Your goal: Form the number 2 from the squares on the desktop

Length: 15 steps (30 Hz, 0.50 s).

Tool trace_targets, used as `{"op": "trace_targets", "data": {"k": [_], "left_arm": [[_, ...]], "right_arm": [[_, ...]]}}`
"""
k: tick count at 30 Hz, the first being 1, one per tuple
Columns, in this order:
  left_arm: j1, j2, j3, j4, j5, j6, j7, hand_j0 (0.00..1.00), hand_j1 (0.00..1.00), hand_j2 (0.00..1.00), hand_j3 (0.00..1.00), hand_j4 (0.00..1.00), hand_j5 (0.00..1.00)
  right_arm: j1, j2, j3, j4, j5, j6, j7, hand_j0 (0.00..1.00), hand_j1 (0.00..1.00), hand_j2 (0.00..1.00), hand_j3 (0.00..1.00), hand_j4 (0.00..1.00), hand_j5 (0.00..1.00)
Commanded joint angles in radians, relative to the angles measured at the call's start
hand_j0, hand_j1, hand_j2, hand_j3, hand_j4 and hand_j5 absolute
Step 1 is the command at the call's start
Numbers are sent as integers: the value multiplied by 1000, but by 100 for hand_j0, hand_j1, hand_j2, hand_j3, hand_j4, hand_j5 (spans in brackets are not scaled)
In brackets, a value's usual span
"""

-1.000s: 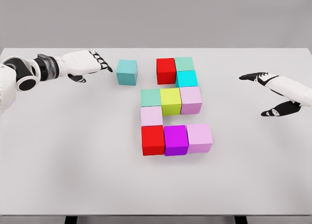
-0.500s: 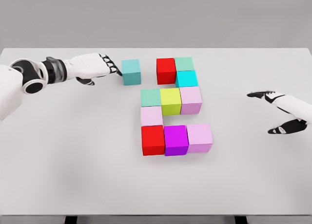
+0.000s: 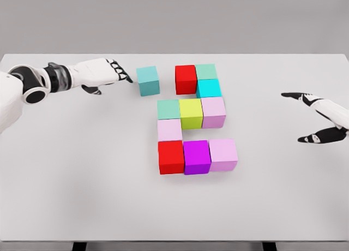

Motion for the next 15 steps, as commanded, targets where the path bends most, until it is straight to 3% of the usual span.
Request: {"op": "trace_targets", "data": {"k": [1, 15], "left_arm": [[0, -3, 2, 15, 4, 1, 0, 90, 90, 90, 90, 90, 90], [-5, -56, 2, 14, 5, 1, -20, 90, 90, 90, 90, 90, 90]], "right_arm": [[0, 12, -1, -2, -37, 2, -1, 100, 100, 100, 100, 100, 100], [0, 34, -2, -2, -54, 2, -1, 100, 100, 100, 100, 100, 100]]}}
